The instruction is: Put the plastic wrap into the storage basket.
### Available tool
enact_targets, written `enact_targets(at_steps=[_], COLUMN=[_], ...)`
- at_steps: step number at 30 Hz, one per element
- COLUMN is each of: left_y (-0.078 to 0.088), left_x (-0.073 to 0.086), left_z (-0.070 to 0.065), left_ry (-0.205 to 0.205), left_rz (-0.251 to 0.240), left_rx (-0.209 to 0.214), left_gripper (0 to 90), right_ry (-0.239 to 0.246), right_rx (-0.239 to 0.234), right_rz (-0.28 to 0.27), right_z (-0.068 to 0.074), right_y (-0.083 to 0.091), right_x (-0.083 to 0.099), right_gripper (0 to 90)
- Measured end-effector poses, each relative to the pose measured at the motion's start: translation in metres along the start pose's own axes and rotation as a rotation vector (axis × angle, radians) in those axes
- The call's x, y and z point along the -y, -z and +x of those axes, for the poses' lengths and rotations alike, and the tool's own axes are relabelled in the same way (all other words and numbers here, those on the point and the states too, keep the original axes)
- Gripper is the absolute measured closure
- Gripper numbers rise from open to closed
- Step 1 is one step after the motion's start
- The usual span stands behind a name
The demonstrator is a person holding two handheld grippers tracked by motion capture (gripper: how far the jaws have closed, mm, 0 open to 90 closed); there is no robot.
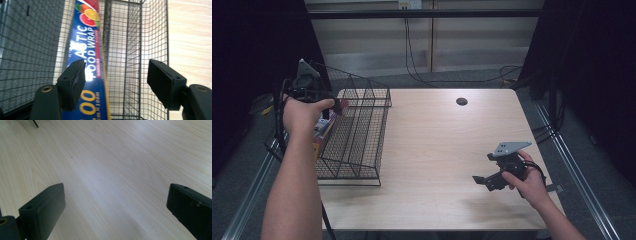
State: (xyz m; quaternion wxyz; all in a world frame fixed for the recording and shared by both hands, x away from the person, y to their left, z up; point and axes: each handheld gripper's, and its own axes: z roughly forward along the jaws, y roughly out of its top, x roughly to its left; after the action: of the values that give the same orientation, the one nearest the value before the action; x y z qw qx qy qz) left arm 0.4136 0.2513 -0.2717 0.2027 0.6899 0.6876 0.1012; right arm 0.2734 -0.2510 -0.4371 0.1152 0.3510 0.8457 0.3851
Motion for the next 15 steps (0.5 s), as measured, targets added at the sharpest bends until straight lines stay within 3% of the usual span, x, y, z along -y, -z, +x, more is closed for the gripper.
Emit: enact_targets(at_steps=[15], left_y=[-0.003], left_x=[0.002], left_z=[-0.021], left_ry=[-0.048], left_rz=[-0.019], left_rx=[0.068], left_gripper=[23.0], right_ry=[-0.005], right_rx=[0.008], right_rz=[-0.010], right_z=[-0.001], right_y=[0.002], right_x=[0.000], right_gripper=[1.7])
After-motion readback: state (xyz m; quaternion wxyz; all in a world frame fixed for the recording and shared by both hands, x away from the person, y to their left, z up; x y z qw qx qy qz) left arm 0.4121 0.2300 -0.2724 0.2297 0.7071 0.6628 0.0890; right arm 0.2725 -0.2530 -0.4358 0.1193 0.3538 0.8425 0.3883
